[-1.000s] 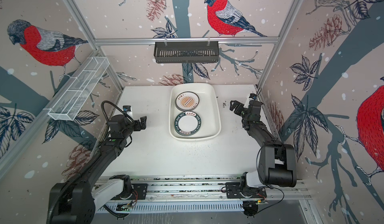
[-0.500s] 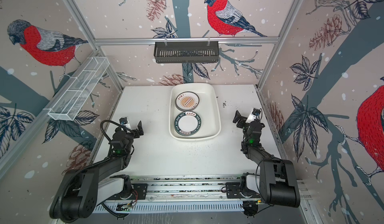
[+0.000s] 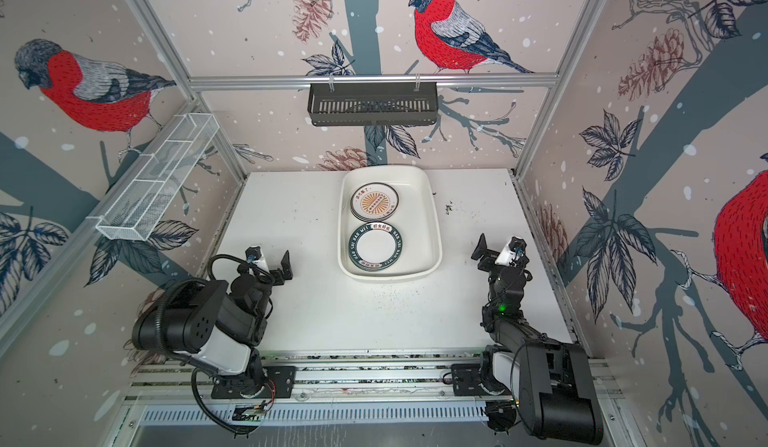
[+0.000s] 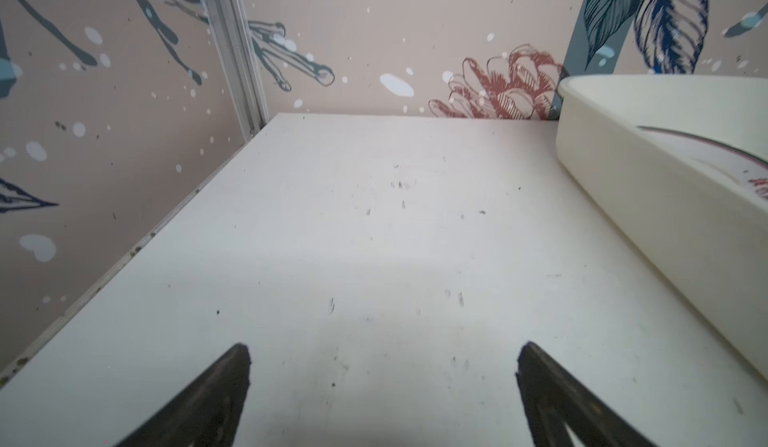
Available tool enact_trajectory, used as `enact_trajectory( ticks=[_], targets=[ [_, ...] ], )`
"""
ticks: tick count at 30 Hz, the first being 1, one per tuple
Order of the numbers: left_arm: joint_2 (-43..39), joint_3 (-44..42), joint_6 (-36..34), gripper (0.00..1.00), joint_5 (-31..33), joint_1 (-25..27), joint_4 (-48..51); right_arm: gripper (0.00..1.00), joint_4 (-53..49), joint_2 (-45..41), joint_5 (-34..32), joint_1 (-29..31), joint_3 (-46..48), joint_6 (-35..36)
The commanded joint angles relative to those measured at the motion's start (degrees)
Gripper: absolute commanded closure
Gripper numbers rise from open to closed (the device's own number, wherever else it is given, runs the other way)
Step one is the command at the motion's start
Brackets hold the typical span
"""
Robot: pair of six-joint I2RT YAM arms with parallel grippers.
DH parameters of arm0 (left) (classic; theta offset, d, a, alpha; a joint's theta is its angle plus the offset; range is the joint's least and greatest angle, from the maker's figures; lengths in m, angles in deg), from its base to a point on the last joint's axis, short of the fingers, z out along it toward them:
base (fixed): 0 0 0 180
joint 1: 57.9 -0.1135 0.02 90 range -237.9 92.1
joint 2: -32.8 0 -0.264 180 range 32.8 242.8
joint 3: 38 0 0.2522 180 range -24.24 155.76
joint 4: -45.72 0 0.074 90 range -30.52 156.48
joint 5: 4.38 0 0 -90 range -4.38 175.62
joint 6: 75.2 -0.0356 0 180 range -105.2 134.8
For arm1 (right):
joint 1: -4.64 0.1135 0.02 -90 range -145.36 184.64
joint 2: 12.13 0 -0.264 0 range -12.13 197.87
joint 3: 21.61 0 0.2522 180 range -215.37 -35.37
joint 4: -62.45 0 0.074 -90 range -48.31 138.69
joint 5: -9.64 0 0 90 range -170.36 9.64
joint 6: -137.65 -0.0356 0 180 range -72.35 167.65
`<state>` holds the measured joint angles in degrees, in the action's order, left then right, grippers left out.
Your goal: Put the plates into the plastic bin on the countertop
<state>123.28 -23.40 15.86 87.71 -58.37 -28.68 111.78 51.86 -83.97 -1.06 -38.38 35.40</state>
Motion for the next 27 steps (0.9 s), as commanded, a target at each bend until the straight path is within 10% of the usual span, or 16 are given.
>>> enact_trajectory(
  ticks=[1, 13, 19, 27],
  targets=[
    [1.7, -0.6, -0.6, 0.01, -0.4, 0.0, -14.6, 0.0, 8.6, 1.5, -2.4, -0.1, 2.6, 0.8],
    [-1.1, 5.5, 0.6, 0.01, 2.7, 0.1, -0.1, 0.01, 37.5, 26.2, 0.6, 0.9, 2.6, 2.4],
    [-1.5, 8.8, 1.1, 0.01, 3.9, 0.0, 6.6, 0.01, 13.7, 23.9, 2.0, 6.2, -7.9, 10.1],
    [-1.4, 11.8, 0.0, 0.01, 1.2, 0.1, 12.1, 0.01, 12.8, 23.9, -0.6, 5.9, -8.4, 8.2]
  ],
)
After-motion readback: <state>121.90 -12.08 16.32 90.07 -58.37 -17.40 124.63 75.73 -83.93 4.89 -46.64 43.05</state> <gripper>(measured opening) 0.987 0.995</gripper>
